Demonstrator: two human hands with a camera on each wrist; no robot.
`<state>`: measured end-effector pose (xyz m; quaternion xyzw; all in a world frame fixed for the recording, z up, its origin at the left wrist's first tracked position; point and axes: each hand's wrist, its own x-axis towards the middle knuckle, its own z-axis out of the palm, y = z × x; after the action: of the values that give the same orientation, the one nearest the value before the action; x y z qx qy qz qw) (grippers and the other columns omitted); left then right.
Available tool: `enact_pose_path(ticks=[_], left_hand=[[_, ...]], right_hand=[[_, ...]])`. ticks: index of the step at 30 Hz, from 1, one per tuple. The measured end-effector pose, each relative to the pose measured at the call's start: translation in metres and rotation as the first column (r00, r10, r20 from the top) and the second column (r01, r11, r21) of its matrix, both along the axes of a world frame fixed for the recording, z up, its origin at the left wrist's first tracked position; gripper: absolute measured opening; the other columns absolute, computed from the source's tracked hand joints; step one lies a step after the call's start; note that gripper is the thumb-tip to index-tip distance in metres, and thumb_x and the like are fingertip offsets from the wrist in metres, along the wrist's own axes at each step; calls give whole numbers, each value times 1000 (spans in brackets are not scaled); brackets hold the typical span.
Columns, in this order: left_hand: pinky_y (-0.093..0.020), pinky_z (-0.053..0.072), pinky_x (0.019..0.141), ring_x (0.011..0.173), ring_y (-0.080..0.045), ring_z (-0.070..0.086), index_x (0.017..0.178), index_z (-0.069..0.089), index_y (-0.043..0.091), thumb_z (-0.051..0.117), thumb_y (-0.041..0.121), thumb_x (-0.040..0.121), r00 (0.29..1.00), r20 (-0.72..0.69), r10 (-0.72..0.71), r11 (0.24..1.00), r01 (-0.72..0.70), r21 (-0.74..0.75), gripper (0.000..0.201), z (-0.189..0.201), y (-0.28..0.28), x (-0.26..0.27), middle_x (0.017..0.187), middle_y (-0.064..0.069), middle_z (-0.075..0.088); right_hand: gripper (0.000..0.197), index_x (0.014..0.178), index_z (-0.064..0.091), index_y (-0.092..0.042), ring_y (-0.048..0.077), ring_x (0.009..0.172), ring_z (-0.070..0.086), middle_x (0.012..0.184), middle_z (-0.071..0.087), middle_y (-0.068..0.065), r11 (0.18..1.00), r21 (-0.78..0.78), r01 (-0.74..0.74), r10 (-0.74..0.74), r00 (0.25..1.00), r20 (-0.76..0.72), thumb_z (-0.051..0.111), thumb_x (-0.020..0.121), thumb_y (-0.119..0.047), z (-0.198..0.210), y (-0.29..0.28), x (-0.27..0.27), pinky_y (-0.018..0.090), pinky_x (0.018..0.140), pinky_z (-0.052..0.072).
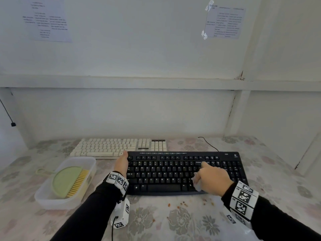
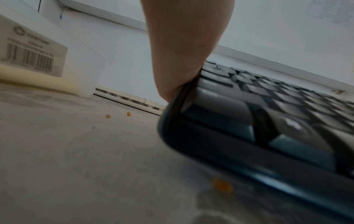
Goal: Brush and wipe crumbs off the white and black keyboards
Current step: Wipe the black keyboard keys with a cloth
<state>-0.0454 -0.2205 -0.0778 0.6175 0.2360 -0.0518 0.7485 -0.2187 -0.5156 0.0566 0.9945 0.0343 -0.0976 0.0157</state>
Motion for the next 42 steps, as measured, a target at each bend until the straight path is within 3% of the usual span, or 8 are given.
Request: enact_pose_path(ticks=[6, 9, 14, 19, 26, 30, 35, 42], left_hand=[[-49, 36, 107, 126, -28, 49, 137, 46, 10, 48, 81, 40, 1000, -2, 5, 1000, -5, -19, 120, -25, 6, 22, 138, -9, 52], [-50, 35, 107, 128, -29, 48, 139, 44, 11, 47, 79, 54, 1000, -11, -10, 999, 9, -47, 109, -7, -1, 7, 140, -12, 49], [-50, 37, 106, 126, -30, 49, 139, 45, 11, 45, 74, 61, 1000, -7, -1, 998, 1, -57, 100, 4, -5, -1, 138, -12, 51], [-48, 34, 109, 130, -28, 45, 139, 43, 9, 49, 79, 48, 1000, 7, 16, 998, -16, -57, 115, -7, -1, 9, 142, -11, 47], [-48, 41, 103, 115, -29, 58, 130, 53, 9, 50, 74, 50, 999, 42, 35, 998, -32, -62, 103, -2, -3, 4, 126, -10, 60], [-48, 38, 106, 124, -29, 51, 134, 49, 7, 50, 73, 50, 996, 63, 59, 997, -56, -47, 107, 2, -5, 1, 136, -11, 53], [-49, 37, 107, 126, -29, 49, 137, 46, 7, 49, 73, 58, 996, 68, 53, 998, -50, -42, 103, 3, -6, -1, 139, -10, 50], [-50, 34, 109, 130, -32, 44, 140, 41, 4, 43, 61, 80, 994, 88, 64, 998, -64, -5, 83, 8, -9, -5, 143, -13, 45]], right_hand=[[31, 116, 58, -36, 15, 73, 47, 98, 29, -7, 939, 178, -293, 269, 952, 149, 44, 88, -34, -11, 61, -4, 27, 65, 45], [30, 113, 63, -33, 18, 72, 46, 100, 31, -4, 933, 133, -335, 323, 941, 98, 42, 92, -29, -32, 73, -2, 23, 53, 34], [25, 107, 66, -37, 14, 81, 52, 102, 35, -8, 965, 138, -224, 211, 973, 97, 49, 91, -27, -36, 25, -2, 25, 62, 46], [21, 105, 66, -39, 7, 81, 51, 101, 35, -12, 992, 103, -71, 62, 994, 84, 53, 91, -30, -29, -40, -9, 12, 54, 32], [23, 91, 69, -25, 14, 74, 58, 102, 42, -3, 983, 45, 180, -183, 980, 84, 46, 90, -19, -12, -90, -18, 20, 56, 41], [25, 113, 61, -28, 3, 65, 45, 88, 33, -13, 984, 131, 125, -148, 972, 184, 45, 94, -24, -7, -68, -15, 12, 55, 37], [27, 112, 63, -35, 15, 86, 56, 104, 35, -6, 992, 112, 62, -73, 992, 99, 47, 93, -27, -23, -42, -13, 23, 67, 38], [28, 104, 68, -31, 17, 76, 49, 98, 30, -8, 996, -15, 83, -83, 996, 21, 47, 91, -17, -15, -46, -25, 26, 65, 40]])
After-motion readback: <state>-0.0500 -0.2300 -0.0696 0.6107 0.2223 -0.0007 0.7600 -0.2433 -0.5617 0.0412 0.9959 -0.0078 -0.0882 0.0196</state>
